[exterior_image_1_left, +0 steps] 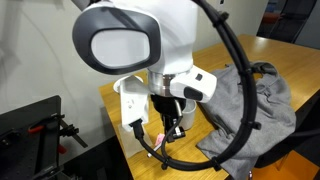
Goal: Put the marker in the mug on the table
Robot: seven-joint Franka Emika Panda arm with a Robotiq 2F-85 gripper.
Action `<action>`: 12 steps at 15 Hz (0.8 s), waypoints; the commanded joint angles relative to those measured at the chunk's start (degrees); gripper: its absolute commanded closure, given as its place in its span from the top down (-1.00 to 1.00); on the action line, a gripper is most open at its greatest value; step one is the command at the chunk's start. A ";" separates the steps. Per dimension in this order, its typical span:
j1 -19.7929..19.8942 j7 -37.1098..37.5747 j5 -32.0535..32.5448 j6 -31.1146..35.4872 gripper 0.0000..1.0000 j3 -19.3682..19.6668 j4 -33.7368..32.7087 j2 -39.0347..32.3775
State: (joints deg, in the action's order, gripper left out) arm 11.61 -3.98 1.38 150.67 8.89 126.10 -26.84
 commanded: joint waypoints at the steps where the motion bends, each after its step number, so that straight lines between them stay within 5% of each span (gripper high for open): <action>1: 0.26 1.42 -0.83 -1.53 -0.89 0.02 -5.65 -5.66; 12: 2.32 0.30 -1.95 -6.28 -0.89 -1.10 -16.47 -17.60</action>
State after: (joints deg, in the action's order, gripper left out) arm 12.93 -3.95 0.52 148.71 8.66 113.68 -41.85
